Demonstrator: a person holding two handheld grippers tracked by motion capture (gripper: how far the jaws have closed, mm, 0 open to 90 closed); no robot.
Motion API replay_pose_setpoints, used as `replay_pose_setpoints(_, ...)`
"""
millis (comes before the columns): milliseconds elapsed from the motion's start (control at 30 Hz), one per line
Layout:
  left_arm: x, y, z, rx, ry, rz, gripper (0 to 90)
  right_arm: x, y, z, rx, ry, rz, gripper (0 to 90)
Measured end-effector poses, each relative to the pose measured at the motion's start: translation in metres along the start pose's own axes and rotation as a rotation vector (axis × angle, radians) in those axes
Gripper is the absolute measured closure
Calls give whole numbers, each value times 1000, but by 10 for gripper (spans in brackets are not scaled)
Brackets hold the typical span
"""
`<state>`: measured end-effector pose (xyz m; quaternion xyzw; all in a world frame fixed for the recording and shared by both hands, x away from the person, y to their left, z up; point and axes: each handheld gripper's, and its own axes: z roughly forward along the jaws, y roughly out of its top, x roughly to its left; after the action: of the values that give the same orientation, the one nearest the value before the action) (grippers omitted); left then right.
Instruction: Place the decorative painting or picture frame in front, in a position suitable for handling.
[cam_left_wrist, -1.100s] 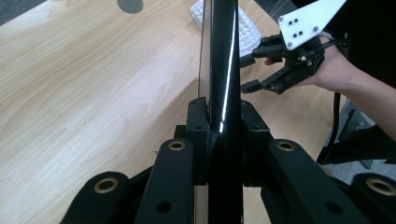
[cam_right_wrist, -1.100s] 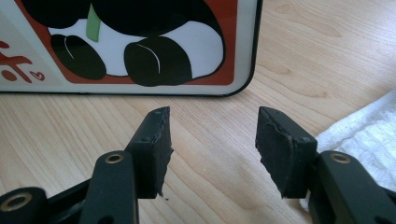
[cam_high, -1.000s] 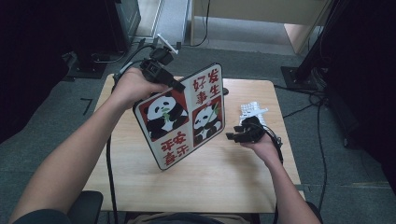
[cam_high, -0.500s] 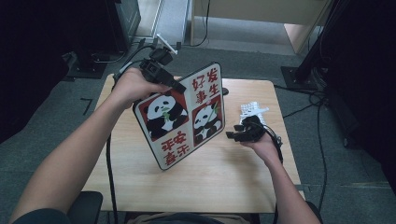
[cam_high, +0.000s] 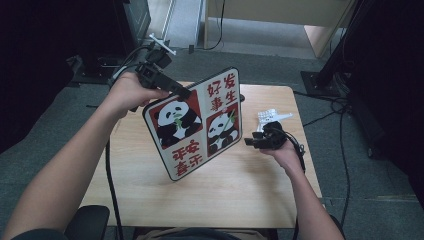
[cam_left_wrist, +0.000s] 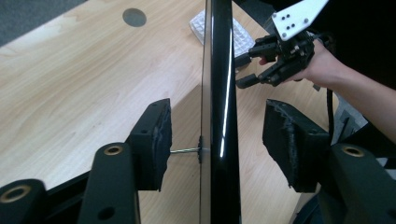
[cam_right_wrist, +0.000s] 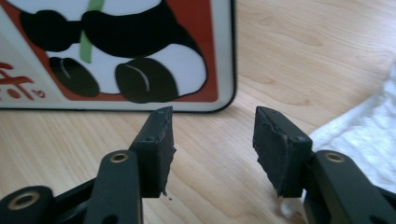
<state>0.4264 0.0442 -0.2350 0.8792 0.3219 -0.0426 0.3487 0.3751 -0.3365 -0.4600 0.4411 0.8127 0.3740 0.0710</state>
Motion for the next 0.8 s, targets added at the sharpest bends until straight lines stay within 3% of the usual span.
replay_pose_setpoints(200, 7, -17, -11, -43, 0, 6, 371, -6, 6, -6, -49, -20, -25, 493)
replay_pose_setpoints(267, 9, -23, -12, -43, 30, 15, 365, -9, 8, -6, -48, -30, -16, 484)
replay_pose_setpoints(333, 10, -29, -14, -48, 35, 11, 370, -12, 9, -8, -54, -62, -31, 485)
replay_pose_setpoints(467, 10, -38, -16, -63, 40, 16, 367, -24, 13, -16, -83, -94, -4, 485)
replay_pose_setpoints(567, 4, -46, -23, -99, 83, 28, 367, -32, 15, -22, -99, -115, 11, 457)
replay_pose_setpoints(633, 1, -52, -27, -121, 56, 35, 372, -38, 16, -28, -108, -123, 31, 450)
replay_pose_setpoints(800, -3, -61, -31, -125, 75, 48, 368, -54, 19, -33, -116, -149, 46, 450)
